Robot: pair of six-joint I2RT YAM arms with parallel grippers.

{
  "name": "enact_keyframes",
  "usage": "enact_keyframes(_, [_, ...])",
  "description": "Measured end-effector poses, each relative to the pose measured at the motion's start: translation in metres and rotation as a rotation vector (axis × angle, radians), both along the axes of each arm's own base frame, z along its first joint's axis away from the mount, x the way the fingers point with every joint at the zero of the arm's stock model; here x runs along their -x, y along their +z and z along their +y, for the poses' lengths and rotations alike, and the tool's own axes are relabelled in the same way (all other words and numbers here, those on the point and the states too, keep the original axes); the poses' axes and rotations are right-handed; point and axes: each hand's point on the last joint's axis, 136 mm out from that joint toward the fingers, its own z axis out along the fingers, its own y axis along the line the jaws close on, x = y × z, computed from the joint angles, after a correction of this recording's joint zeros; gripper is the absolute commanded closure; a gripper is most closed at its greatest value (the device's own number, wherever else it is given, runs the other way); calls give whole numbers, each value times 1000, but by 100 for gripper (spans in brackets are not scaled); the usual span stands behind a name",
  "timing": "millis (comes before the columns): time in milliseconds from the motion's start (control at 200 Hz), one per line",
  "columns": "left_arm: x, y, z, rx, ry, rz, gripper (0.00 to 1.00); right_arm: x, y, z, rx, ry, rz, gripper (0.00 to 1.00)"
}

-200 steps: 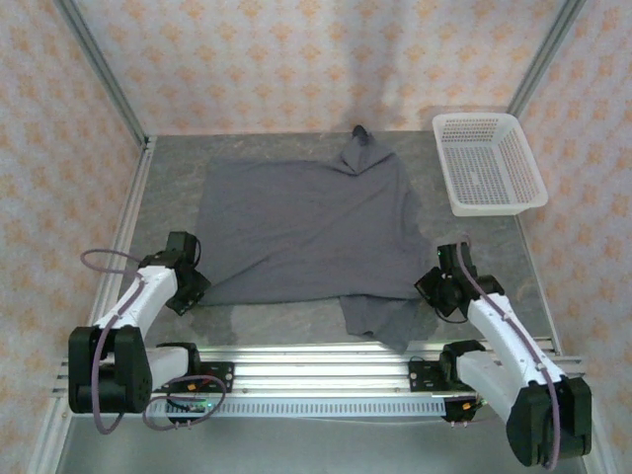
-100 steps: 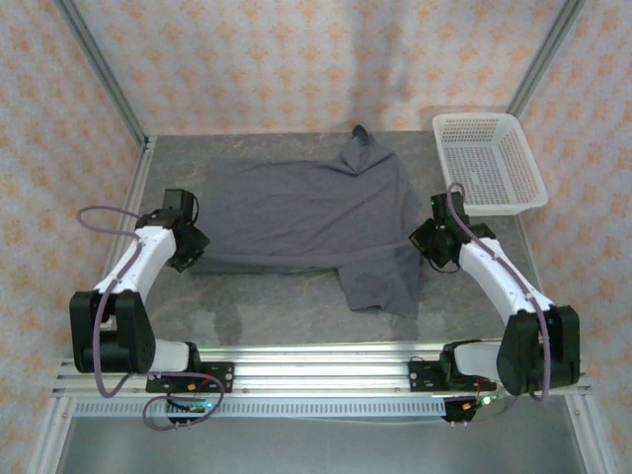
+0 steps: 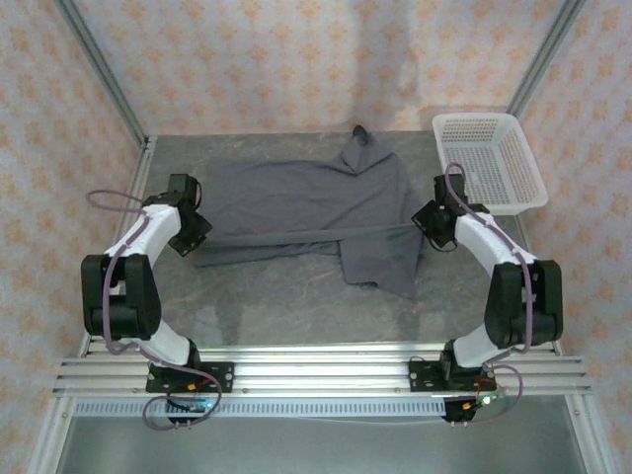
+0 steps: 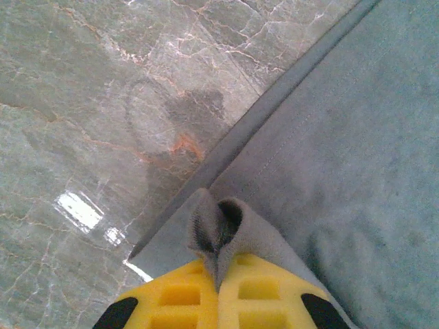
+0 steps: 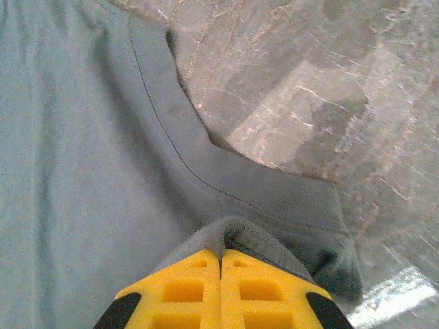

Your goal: Fold the inside-out t-shirt

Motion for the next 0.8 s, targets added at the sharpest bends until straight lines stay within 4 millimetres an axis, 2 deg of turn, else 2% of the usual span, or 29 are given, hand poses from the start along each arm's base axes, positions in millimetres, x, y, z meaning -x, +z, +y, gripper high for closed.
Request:
enact_keyframes(250, [-5, -16, 1, 2, 1, 38, 100, -21, -25, 9, -30, 29, 35, 100])
enact_keyframes(390, [-15, -24, 5, 2, 8, 48, 100, -29, -43, 11, -34, 37, 60, 100])
enact_keyframes(415, [-17, -26, 6, 0, 13, 50, 100, -30, -45, 11, -35, 39, 64, 96])
enact_keyframes(455, [-19, -29, 7, 0, 15, 53, 95, -32, -48, 12, -34, 45, 70, 87])
enact_keyframes(520, [-21, -32, 9, 0, 21, 55, 80, -36, -48, 12, -29, 61, 71, 71])
enact_keyframes(570, [-22, -33, 11, -7, 24, 56, 70, -40, -44, 12, -21, 68, 64, 63])
enact_keyframes(615, [-23, -31, 13, -15, 41, 49, 65, -43, -39, 11, -8, 77, 53, 57])
enact_keyframes(701, [-28, -23, 18, -27, 42, 24, 56, -44, -25, 5, 25, 68, 30, 49])
enact_keyframes(801, [-34, 0, 20, -40, 37, -39, 52, -31, 2, -4, 74, 60, -3, 48])
